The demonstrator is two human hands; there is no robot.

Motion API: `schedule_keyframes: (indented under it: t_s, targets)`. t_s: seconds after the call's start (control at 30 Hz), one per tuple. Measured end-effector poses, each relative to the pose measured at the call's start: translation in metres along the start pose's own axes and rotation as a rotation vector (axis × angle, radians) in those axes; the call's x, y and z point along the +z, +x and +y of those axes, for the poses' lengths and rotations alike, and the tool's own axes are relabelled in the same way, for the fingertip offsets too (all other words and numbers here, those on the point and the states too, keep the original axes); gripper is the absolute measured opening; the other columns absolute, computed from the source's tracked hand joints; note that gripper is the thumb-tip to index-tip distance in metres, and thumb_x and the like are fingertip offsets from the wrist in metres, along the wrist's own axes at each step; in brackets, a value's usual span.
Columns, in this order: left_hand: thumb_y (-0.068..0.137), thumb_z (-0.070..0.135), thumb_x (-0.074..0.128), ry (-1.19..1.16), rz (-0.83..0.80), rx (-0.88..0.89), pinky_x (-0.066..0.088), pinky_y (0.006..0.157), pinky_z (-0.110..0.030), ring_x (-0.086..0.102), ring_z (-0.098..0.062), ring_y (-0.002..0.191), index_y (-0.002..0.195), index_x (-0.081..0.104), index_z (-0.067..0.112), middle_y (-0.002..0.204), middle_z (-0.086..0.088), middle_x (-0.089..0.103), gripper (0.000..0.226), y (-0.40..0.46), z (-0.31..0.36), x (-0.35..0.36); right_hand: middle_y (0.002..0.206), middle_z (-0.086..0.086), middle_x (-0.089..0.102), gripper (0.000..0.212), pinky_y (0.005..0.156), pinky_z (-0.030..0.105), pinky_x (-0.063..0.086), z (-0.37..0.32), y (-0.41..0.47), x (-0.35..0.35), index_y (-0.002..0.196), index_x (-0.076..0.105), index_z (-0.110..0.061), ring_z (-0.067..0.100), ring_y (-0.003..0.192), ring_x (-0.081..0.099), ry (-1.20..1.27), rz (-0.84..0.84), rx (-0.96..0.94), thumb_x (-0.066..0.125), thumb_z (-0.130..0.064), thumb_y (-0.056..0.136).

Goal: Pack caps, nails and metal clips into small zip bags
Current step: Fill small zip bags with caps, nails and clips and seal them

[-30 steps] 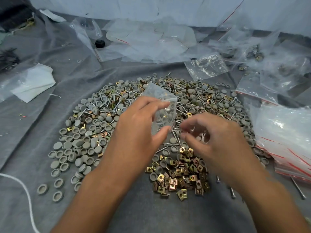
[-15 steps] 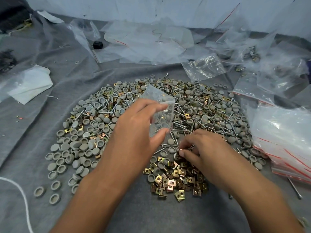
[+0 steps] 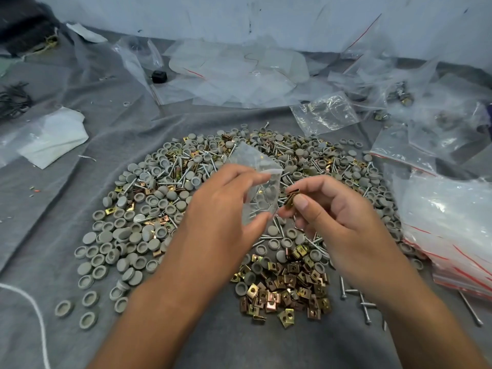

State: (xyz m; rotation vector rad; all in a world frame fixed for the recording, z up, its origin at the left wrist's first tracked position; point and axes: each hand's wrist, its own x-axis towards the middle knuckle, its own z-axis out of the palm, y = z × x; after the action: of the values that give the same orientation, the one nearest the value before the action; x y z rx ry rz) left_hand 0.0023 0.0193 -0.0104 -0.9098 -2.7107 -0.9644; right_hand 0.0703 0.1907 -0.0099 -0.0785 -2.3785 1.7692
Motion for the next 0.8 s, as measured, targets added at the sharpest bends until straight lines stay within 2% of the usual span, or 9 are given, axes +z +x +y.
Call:
schedule_keyframes:
  t_s: [0.07,0.2,0.3,0.4,0.47,0.6,0.67,0.73,0.8]
  targets:
    - [0.078,0.042,0.065,-0.016,0.0,-0.001,0.032,0.091,0.004,0.047,0.015,0.09,0.133,0.056,0.035,0.11,0.029,0.047,0.056,0.0,0.001,0.0,0.09,-0.013,0.074,0.011,0.068,0.015,0.053,-0.002,-0.001,0.008,0.104,0.068,-0.03,0.005,0.082,0.07,-0.055,0.056,-0.092,0.06,-0.03,0.097]
    - [0.08,0.04,0.065,-0.025,-0.009,0.0,0.03,0.093,0.004,0.048,0.014,0.09,0.133,0.055,0.035,0.112,0.027,0.049,0.055,0.0,0.003,0.0,0.089,-0.02,0.071,0.013,0.069,0.006,0.048,0.0,0.002,0.024,0.106,0.073,-0.023,-0.006,0.083,0.067,-0.42,0.239,-0.322,0.07,-0.023,0.093]
    - [0.079,0.038,0.066,-0.037,-0.003,-0.007,0.028,0.093,0.006,0.048,0.016,0.089,0.132,0.057,0.034,0.112,0.028,0.049,0.055,0.0,0.003,-0.001,0.092,-0.015,0.072,0.015,0.067,0.006,0.046,0.004,0.003,0.025,0.106,0.075,-0.019,-0.009,0.079,0.063,-0.491,0.312,-0.385,0.074,-0.021,0.091]
    - [0.079,0.039,0.066,-0.036,0.003,-0.008,0.027,0.093,0.006,0.046,0.017,0.088,0.132,0.057,0.034,0.111,0.028,0.048,0.055,0.0,0.003,-0.002,0.096,-0.014,0.071,0.015,0.075,0.015,0.05,0.007,0.003,0.023,0.106,0.074,-0.021,-0.002,0.085,0.063,-0.537,0.343,-0.414,0.074,-0.024,0.092]
    - [0.08,0.039,0.065,-0.032,0.002,-0.006,0.028,0.093,0.006,0.046,0.017,0.087,0.132,0.058,0.032,0.112,0.027,0.049,0.053,0.0,0.003,-0.002,0.097,-0.015,0.07,0.018,0.076,0.013,0.049,0.005,0.005,0.024,0.108,0.074,-0.024,-0.003,0.084,0.06,-0.6,0.297,-0.383,0.073,-0.029,0.091]
    - [0.079,0.041,0.067,-0.015,-0.004,-0.015,0.026,0.094,0.007,0.046,0.017,0.087,0.132,0.058,0.032,0.111,0.027,0.048,0.055,0.001,0.001,-0.002,0.086,-0.026,0.063,0.013,0.067,0.006,0.048,0.001,0.004,0.008,0.1,0.067,-0.037,-0.003,0.082,0.063,-0.521,0.198,-0.24,0.07,-0.035,0.087]
    - [0.079,0.042,0.067,-0.006,-0.006,-0.019,0.026,0.096,0.006,0.045,0.018,0.089,0.134,0.056,0.033,0.111,0.028,0.046,0.056,0.0,0.0,-0.002,0.082,-0.03,0.06,0.015,0.064,0.011,0.048,0.003,0.001,-0.005,0.095,0.061,-0.048,-0.005,0.082,0.061,-0.646,0.042,-0.091,0.065,-0.05,0.081]
    - [0.08,0.043,0.067,0.003,-0.008,-0.016,0.026,0.096,0.006,0.044,0.019,0.09,0.134,0.056,0.033,0.111,0.028,0.046,0.056,0.001,-0.001,-0.001,0.089,-0.032,0.058,0.025,0.068,0.016,0.048,0.009,0.0,-0.013,0.098,0.061,-0.05,-0.007,0.08,0.057,-0.856,-0.161,0.075,0.066,-0.062,0.077]
    - [0.08,0.043,0.067,0.005,-0.006,-0.014,0.027,0.096,0.006,0.045,0.018,0.091,0.134,0.056,0.033,0.111,0.028,0.047,0.056,0.001,-0.001,-0.001,0.096,-0.032,0.054,0.036,0.073,0.023,0.051,0.015,-0.002,-0.014,0.105,0.06,-0.049,-0.01,0.083,0.051,-0.999,-0.268,0.155,0.072,-0.066,0.076]
